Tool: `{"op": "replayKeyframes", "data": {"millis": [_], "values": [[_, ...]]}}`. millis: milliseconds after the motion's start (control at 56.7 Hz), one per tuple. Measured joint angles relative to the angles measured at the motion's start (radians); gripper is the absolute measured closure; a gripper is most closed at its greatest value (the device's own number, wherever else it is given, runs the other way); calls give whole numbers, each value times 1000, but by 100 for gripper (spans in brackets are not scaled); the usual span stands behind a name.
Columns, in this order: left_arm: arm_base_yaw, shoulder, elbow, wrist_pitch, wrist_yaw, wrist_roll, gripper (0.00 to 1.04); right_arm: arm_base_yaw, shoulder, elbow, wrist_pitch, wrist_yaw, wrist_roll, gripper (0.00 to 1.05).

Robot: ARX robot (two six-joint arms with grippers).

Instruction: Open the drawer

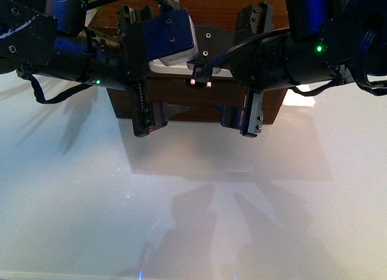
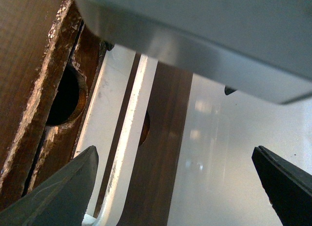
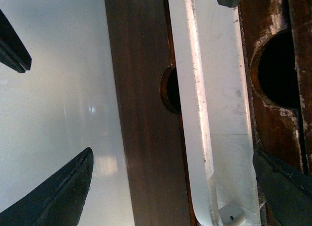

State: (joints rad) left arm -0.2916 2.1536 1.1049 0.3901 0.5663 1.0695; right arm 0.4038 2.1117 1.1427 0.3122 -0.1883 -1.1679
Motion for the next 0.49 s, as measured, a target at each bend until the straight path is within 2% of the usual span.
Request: {"op": "replayKeyframes", "data": {"millis": [494], "values": [[-11, 40, 60, -54, 4, 16, 8, 0, 23, 12, -14, -8, -2, 9]]}}
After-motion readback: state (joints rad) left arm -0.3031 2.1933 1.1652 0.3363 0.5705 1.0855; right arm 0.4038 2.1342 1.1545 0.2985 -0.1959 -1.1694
